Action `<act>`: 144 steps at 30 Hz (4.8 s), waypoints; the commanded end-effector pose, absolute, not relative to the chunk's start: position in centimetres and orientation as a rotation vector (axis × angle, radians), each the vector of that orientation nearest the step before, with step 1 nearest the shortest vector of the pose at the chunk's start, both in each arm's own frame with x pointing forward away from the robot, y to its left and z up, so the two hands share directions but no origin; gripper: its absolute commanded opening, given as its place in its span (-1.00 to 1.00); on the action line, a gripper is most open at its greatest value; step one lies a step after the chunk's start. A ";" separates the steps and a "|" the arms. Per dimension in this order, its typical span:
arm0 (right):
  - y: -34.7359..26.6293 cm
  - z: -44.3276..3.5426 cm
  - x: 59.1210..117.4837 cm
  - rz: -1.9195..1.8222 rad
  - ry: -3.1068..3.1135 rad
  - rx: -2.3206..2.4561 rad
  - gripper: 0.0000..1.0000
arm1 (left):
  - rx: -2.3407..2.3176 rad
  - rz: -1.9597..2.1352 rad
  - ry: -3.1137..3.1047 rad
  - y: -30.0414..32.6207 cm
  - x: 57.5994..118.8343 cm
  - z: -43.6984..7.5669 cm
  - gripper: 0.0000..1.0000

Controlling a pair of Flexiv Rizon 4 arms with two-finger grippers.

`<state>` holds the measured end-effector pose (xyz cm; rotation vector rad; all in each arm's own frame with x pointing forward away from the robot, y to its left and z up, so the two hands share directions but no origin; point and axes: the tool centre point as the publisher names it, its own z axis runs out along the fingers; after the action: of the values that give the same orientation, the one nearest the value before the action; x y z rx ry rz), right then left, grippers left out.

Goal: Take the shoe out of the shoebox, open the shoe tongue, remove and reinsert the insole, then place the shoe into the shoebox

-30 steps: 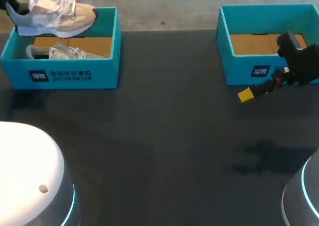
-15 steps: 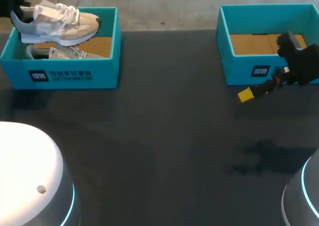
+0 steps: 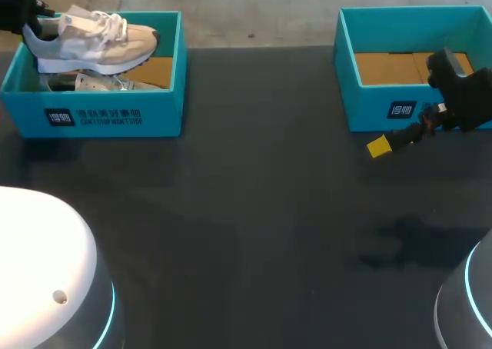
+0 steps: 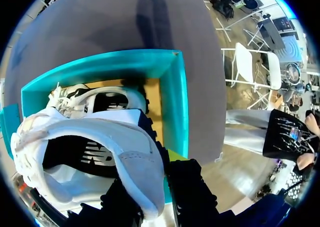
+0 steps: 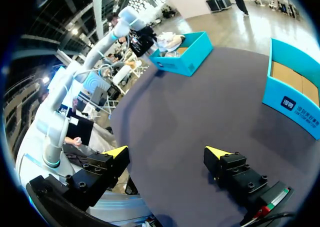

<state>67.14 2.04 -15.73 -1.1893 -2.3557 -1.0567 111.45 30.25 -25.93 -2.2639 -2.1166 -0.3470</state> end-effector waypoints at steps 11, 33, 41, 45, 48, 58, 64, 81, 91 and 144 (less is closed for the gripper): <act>2.1 -15.8 67.2 -1.053 -2.356 -1.192 1.00 | -2.270 -0.301 -2.179 30.9 112.2 -24.6 -1.00; 2.1 -15.8 67.2 -1.053 -2.356 -1.192 1.00 | -2.264 -0.363 -2.187 30.4 115.6 -25.5 -1.00; 2.1 -15.8 67.2 -1.053 -2.356 -1.192 1.00 | -2.264 -0.360 -2.191 30.3 116.3 -26.8 -1.00; 2.1 -15.8 67.2 -1.053 -2.356 -1.192 1.00 | -2.252 -0.362 -2.194 30.3 117.0 -27.6 -1.00; 2.1 -15.8 67.2 -1.053 -2.356 -1.192 1.00 | -2.246 -0.362 -2.195 30.4 117.4 -28.1 -1.00; 2.1 -15.8 67.2 -1.053 -2.356 -1.192 1.00 | -2.233 -0.374 -2.185 30.4 118.5 -29.9 -1.00; 2.1 -15.8 67.2 -1.053 -2.356 -1.192 1.00 | -2.237 -0.383 -2.185 30.3 119.1 -31.0 -1.00; 2.1 -15.8 67.2 -1.053 -2.356 -1.192 1.00 | -2.236 -0.401 -2.179 29.3 120.2 -33.6 -1.00; 2.1 -15.8 67.2 -1.053 -2.356 -1.192 1.00 | -2.209 -0.414 -2.195 29.1 120.6 -35.1 -1.00; 2.1 -15.8 67.2 -1.053 -2.356 -1.192 1.00 | -2.198 -0.238 -2.227 28.5 120.0 -33.5 1.00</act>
<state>67.14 2.04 -15.73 -1.1893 -2.3557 -1.0567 121.36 28.41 -34.99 -2.1834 -2.2264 -0.2258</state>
